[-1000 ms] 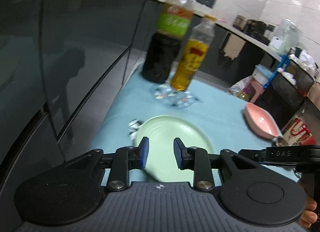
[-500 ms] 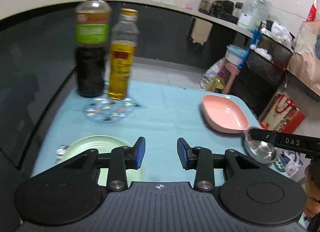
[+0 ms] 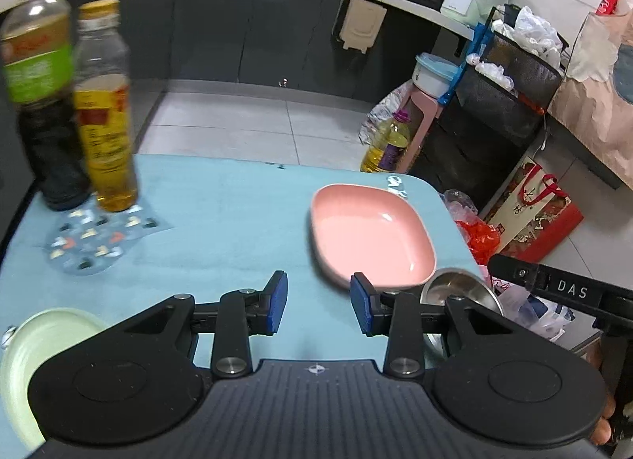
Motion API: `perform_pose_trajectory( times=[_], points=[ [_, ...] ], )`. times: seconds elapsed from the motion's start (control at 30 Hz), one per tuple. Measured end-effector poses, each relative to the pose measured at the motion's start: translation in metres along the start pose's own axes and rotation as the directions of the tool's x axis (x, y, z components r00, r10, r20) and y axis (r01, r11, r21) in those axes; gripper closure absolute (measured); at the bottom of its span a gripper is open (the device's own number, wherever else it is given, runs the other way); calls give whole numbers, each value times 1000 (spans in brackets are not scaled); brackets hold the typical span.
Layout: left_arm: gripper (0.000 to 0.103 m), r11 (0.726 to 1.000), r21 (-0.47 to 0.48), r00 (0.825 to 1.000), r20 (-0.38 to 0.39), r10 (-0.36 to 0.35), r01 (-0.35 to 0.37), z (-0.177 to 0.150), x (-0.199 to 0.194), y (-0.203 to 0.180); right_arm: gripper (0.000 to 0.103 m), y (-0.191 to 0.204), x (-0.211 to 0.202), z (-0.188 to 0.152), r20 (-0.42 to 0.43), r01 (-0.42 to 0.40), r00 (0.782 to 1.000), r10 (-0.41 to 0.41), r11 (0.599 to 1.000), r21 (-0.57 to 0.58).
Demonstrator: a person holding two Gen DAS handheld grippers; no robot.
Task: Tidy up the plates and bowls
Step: 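Move both grippers to the pink square dish and grip its rim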
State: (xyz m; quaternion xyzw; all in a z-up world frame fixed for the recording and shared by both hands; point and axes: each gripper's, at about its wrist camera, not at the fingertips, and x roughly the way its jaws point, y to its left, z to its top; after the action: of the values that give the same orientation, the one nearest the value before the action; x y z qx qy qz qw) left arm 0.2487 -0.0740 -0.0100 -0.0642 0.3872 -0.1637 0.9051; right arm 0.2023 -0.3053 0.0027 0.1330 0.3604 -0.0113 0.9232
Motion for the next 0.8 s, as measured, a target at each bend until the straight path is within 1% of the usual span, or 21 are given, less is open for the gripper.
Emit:
perform_pose_trajectory(
  times=[0.1, 0.2, 0.3, 0.4, 0.57, 0.67, 0.73, 0.77, 0.8],
  points=[
    [70, 999, 28, 1000, -5, 16, -15, 6, 21, -12, 75, -3, 10, 6, -16, 16, 1000, -16, 1000, 7],
    [70, 998, 47, 999, -21, 31, -30, 11, 44, -19, 75, -4, 24, 11, -47, 15, 999, -14, 1000, 26],
    [70, 998, 34, 998, -39, 48, -47, 13, 65, -16, 75, -1, 42, 14, -84, 15, 996, -13, 999, 31],
    [70, 998, 17, 996, -66, 59, -58, 16, 84, -11, 75, 4, 57, 13, -116, 29, 993, -28, 1000, 8],
    [70, 997, 1, 992, -97, 78, -78, 19, 107, -3, 75, 6, 79, 11, -158, 43, 987, -41, 999, 6],
    [70, 997, -13, 991, -114, 72, -74, 19, 117, 1, 75, 3, 88, 9, -168, 59, 984, -58, 998, 2],
    [71, 999, -15, 991, -127, 50, -53, 16, 123, 3, 75, 1, 94, 8, -172, 68, 983, -67, 998, 2],
    [72, 999, -10, 990, -134, 38, -40, 15, 125, 3, 78, 1, 96, 8, -181, 67, 981, -65, 998, 2],
    [75, 999, -3, 990, -140, 32, -33, 13, 128, 3, 91, 0, 98, 7, -188, 61, 980, -60, 998, 2]
  ],
)
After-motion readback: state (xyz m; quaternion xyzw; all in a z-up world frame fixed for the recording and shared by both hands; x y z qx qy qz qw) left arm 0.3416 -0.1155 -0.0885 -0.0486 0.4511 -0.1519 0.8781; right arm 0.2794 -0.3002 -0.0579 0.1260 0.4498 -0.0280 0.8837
